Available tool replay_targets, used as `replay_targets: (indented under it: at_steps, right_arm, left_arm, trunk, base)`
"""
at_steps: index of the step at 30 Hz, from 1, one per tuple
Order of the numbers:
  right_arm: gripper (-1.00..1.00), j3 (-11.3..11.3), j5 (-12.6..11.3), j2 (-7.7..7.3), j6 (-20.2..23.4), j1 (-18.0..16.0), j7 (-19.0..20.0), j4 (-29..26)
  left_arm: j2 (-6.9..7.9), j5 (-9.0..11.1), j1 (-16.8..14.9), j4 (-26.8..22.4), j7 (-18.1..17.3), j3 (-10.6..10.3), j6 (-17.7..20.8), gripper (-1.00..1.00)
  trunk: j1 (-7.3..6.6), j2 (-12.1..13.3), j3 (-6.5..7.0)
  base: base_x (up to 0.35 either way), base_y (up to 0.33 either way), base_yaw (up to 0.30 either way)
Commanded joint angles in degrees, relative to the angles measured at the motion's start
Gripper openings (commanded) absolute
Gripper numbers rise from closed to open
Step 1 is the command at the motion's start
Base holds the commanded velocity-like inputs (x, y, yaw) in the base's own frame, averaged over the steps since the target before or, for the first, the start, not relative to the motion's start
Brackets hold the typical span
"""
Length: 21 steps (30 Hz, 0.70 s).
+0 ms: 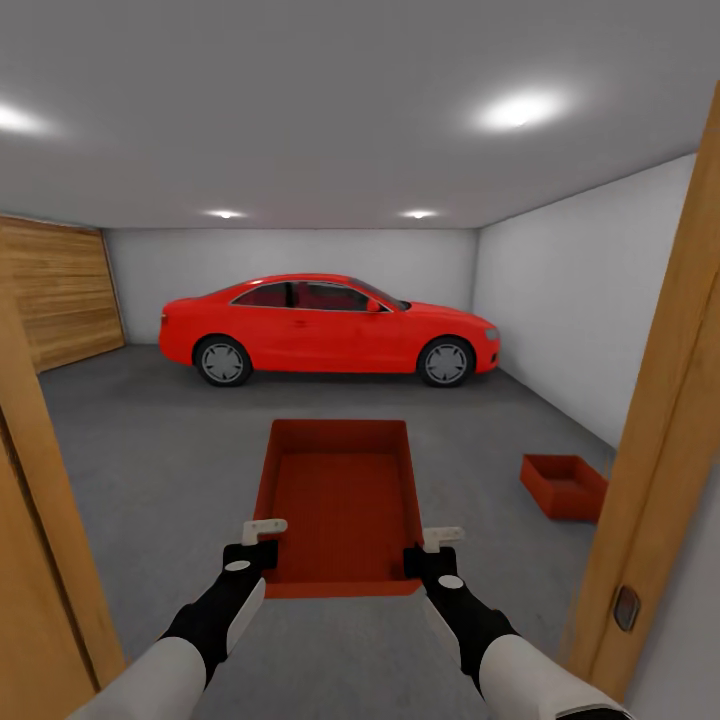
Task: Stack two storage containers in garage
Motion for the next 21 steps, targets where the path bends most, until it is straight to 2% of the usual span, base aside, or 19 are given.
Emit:
replay_targets:
  at_steps: [1, 21]
  right_arm:
    - [-1.0, -0.6, -0.2, 0.0, -0.2, 0.0, -0.3, 0.2]
    - [-1.0, -0.5, -0.2, 0.0, -0.1, 0.0, -0.3, 0.2]
  left_arm:
    - [0.94, 0.0, -0.1, -1.4, 0.7, 2.7, 0.4, -1.0]
    - [0.98, 0.0, -0.1, -1.1, 0.7, 2.8, 0.5, -1.0]
  trunk:
    - [0.04, -0.1, -0.1]
    - [0.04, -0.1, -0.1]
  base:
    - [0.281, 0.0, 0.0]
    - [0.318, 0.0, 0.0]
